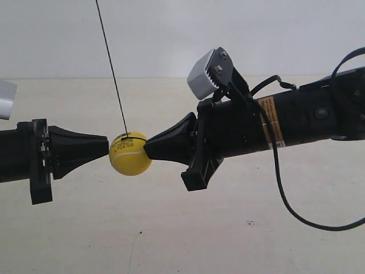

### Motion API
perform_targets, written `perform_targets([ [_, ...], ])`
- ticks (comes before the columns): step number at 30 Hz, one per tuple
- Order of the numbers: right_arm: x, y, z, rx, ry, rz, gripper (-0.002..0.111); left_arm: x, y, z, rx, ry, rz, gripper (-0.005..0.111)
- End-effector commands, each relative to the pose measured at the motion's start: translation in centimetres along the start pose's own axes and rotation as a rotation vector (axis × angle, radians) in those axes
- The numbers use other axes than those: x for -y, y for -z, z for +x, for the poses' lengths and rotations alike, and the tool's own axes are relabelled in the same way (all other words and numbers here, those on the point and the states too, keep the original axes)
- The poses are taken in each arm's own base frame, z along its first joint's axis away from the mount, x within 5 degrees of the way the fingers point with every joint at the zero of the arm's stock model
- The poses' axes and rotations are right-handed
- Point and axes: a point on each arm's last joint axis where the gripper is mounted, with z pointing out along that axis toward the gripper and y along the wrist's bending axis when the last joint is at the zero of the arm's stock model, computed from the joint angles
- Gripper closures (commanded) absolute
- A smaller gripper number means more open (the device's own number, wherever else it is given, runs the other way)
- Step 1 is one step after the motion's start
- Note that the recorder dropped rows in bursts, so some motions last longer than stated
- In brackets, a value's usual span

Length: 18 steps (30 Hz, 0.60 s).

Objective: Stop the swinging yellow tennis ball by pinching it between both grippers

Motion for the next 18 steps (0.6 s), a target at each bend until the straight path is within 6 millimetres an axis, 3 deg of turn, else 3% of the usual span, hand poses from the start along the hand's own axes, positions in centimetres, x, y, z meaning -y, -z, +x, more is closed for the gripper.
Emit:
perform_targets([
  [1,0.2,-0.1,-0.1,0.004,0.004,0.016,0.108,0.6,-0.4,0.0,0.001,0.007,0.031,0.102],
  [5,-0.6,-1.0,-0.1,-0.026,0.038,0.024,0.108,1.9,-1.7,0.0,-0.006,-0.052,0.101,0.102],
  [8,-0.9,-1.8,0.2,-0.078,0.082,0.082,0.108,1.9,-1.8,-0.1,-0.004,-0.051,0.101,0.102],
  [18,-0.8,-1.9,0.3,-0.088,0.083,0.097,0.108,1.7,-1.8,-0.3,0.019,-0.036,0.070,0.102],
])
